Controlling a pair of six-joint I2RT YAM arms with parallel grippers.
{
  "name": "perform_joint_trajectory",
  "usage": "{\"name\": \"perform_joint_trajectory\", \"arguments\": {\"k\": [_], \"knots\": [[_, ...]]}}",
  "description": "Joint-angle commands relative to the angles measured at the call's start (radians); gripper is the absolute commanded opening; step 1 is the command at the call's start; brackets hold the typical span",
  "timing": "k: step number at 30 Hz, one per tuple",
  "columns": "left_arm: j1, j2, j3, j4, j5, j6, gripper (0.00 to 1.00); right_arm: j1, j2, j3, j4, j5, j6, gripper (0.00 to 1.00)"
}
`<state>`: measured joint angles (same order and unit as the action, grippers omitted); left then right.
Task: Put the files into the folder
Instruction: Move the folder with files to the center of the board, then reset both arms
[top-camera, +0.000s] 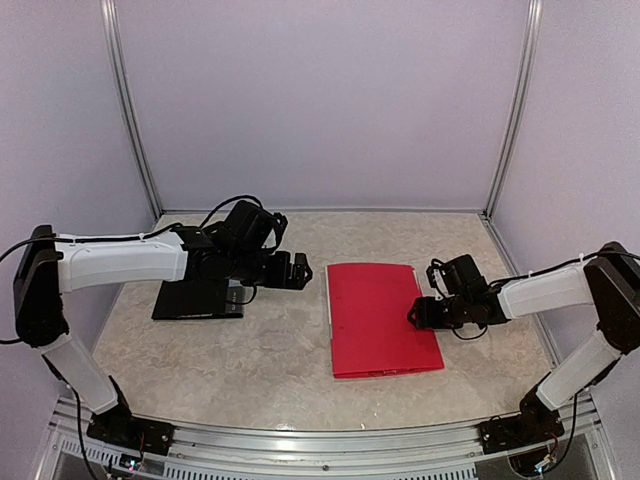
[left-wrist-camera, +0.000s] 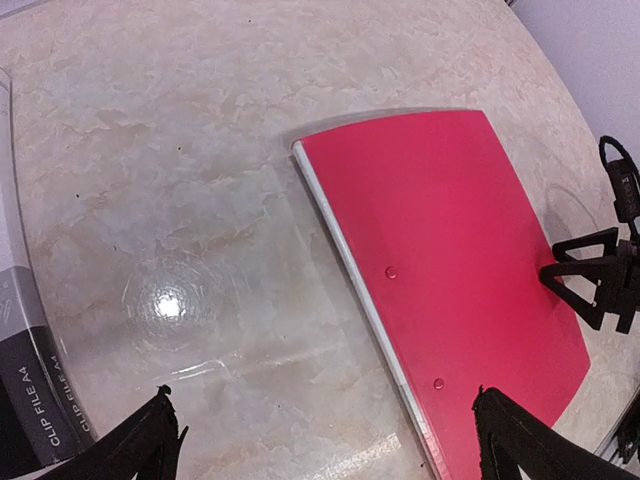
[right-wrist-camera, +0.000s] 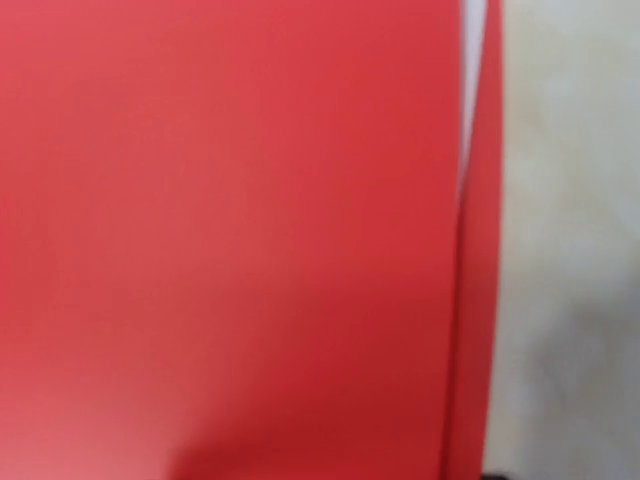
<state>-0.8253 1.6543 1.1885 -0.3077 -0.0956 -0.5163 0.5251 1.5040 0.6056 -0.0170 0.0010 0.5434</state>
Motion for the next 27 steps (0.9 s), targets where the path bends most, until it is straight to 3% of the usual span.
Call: {"name": "perform_joint_trajectory", "arguments": {"k": [1, 9, 14, 22, 27], "knots": [[-0.005, -0.049, -0.029, -0.004, -0.062, -0.011, 0.99, 0.005, 0.073, -0.042, 0.100, -0.062, 0.090, 0.65], [-0.008, -0.059, -0.046, -0.029, -0.105, -0.022, 0.99, 0.110, 0.214, 0.114, 0.176, 0.049, 0.191, 0.63], [-0.008, -0.087, -0.066, -0.061, -0.187, -0.018, 0.99, 0.167, 0.272, 0.251, 0.100, 0.159, 0.148, 0.67], [-0.006, -0.223, -0.169, 0.110, -0.271, 0.162, 0.99, 0.171, 0.065, 0.275, 0.025, 0.359, -0.157, 0.77], [0.012, -0.321, -0.239, 0.223, -0.306, 0.270, 0.99, 0.168, -0.089, 0.269, -0.022, 0.502, -0.355, 0.92]]}}
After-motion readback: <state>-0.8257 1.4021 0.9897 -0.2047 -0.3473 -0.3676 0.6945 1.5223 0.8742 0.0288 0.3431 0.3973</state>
